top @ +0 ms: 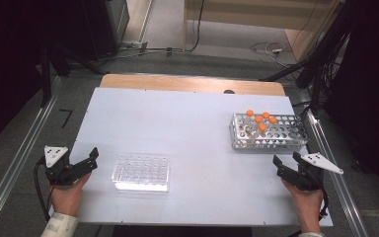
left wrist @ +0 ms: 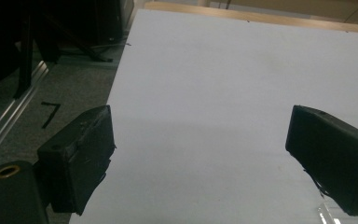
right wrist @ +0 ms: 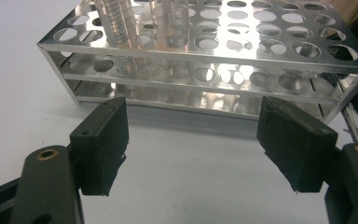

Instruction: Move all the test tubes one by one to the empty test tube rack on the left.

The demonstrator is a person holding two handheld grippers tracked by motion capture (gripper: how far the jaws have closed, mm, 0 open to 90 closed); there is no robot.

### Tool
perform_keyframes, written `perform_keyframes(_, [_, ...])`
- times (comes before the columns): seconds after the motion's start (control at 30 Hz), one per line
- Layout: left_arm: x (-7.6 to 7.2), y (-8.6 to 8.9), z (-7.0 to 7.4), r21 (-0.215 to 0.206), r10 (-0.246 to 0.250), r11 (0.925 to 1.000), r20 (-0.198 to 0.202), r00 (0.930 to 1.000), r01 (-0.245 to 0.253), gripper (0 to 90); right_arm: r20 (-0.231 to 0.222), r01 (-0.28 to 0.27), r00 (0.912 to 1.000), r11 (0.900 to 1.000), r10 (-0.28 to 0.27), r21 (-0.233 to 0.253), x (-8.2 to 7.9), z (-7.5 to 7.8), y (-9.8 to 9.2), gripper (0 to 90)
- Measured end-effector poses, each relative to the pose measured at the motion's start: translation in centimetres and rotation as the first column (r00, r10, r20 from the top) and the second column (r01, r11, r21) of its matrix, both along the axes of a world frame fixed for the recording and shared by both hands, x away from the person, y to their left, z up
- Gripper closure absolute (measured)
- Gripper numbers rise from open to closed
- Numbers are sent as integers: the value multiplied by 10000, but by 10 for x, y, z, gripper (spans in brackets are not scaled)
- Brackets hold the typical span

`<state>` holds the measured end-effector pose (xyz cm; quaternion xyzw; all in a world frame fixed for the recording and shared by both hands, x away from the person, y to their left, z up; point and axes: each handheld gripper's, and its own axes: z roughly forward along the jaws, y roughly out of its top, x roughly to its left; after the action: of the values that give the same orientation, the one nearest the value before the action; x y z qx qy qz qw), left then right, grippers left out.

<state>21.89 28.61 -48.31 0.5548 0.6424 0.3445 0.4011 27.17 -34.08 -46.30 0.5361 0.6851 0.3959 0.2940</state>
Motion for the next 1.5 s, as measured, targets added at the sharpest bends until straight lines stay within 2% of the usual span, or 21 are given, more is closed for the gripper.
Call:
perform_keyframes(0.43, [0, 0, 0, 10, 7, 10000, -17, 10000, -7, 86, 216, -191, 9996, 9998, 190, 35, 13, 5, 12, 244])
perform_keyframes(1.07, [1, -1, -1, 50, 16, 10000, -71, 10000, -16, 87, 305, -554, 9980, 9985, 553, 33, 36, 8, 32, 282])
perform_keyframes(1.37, [1, -1, -1, 86, 33, 10000, -98, 9999, -32, 87, 438, -818, 9957, 9966, 816, 34, 46, 8, 44, 339])
perform_keyframes(1.5, [1, -1, -1, 87, 39, 10000, -97, 9999, -38, 87, 548, -952, 9940, 9955, 949, 17, 50, 8, 49, 430])
